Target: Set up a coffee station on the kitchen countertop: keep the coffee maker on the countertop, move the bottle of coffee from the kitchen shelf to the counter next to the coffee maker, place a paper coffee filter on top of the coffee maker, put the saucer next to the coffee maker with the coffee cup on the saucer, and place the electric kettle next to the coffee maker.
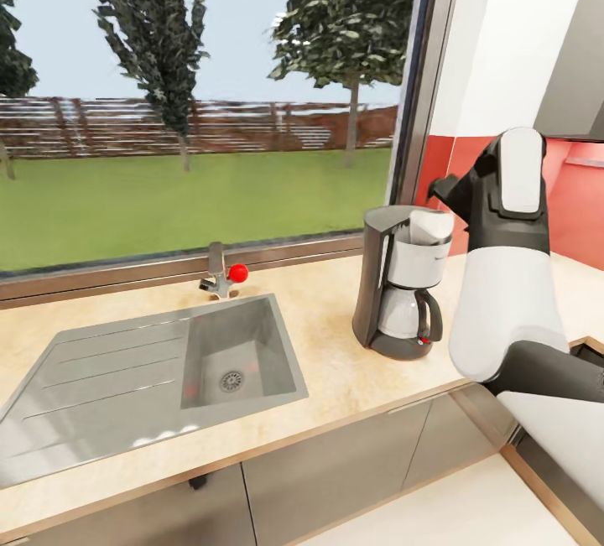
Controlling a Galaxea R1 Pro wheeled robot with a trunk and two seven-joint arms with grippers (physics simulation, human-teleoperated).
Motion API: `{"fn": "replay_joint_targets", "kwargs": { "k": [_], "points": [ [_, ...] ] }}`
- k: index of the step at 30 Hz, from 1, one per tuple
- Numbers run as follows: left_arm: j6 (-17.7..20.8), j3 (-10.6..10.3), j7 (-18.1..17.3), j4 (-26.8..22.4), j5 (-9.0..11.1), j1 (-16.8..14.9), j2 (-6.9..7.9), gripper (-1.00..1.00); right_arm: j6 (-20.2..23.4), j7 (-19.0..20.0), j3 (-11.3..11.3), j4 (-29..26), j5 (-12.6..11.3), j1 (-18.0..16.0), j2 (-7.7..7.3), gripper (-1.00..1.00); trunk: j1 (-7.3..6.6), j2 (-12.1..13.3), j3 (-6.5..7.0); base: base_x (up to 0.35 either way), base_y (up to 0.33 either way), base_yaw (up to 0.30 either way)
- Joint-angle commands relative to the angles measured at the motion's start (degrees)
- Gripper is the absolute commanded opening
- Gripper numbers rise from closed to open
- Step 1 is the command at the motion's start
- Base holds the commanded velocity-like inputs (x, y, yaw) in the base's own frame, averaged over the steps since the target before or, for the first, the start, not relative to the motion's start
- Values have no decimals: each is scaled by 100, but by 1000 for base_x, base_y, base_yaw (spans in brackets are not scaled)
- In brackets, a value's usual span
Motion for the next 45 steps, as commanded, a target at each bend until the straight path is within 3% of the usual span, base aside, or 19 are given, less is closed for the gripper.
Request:
{"fn": "replay_joint_targets", "kwargs": {
  "k": [1, 10, 13, 15, 18, 19, 24, 26, 29, 32, 36, 37, 41, 42, 45],
  "points": [
    [-9, 21, -3, -10, 19, 2, -1, 100, 58, -55, 11, -35, -47, -7, 3, 100, 3, -10, -11, 0, 0, 0],
    [-18, 25, -3, -10, 11, 2, -1, 100, 77, -48, 71, -344, -28, -7, -34, 100, 3, -10, -11, 0, 0, 0],
    [-18, 24, -3, -10, 9, 2, -1, 100, 85, -51, 69, -535, -3, -7, -124, 100, 3, -10, -11, 0, 0, 0],
    [-20, 24, -3, -10, 8, 2, -1, 100, 88, -50, 73, -617, 21, -7, -334, 100, 3, -10, -11, 0, 0, 0],
    [-29, 25, -3, -13, 3, 1, -5, 100, 90, -46, 75, -627, 80, 5, -856, 100, 3, -10, -11, 0, 0, 0],
    [-31, 25, -3, -14, 2, 1, -6, 100, 90, -45, 75, -628, 87, 20, -951, 100, 3, -10, -11, 0, 0, 0],
    [-50, 25, -3, -19, 1, 1, -8, 100, 97, -41, 75, -629, 166, 342, -1879, 100, 3, -10, -11, 0, 0, 0],
    [-55, 25, -3, -19, 1, 2, -9, 100, 106, -37, 75, -628, 186, 553, -2109, 100, 3, -10, -11, 0, 0, 0],
    [-66, 30, -8, -21, 1, 2, -9, 100, 114, -35, 75, -628, 233, 1009, -2336, 100, 3, -10, -11, 0, 0, 0],
    [-69, 33, -11, -36, 1, -2, -9, 100, 116, -35, 75, -628, 246, 1384, -2401, 100, 3, -10, -11, 0, 0, 0],
    [-77, 34, -39, -65, 5, -2, -11, 100, 110, -19, 133, -627, 241, 2132, -2390, 100, 3, -10, -11, 0, 0, 0],
    [-79, 34, -51, -75, 5, -5, -18, 100, 112, 435, 289, -593, 234, 2830, -2370, 100, 3, -10, -11, 0, 0, 0],
    [-80, 28, -57, -62, -5, -5, -46, 100, 107, 1113, 497, -296, 243, 3634, -2315, 100, 3, -10, -11, 0, 0, 0],
    [-80, 30, -59, -43, -7, -5, -51, 100, 102, 1284, 564, 3, 255, 4087, -2150, 100, 3, -10, -11, 0, 0, 0],
    [-86, 37, -58, -43, -6, -3, -53, 100, 105, 1329, 593, 276, 276, 4291, -1871, 100, 3, -10, -11, 0, 0, 0]
  ]
}}
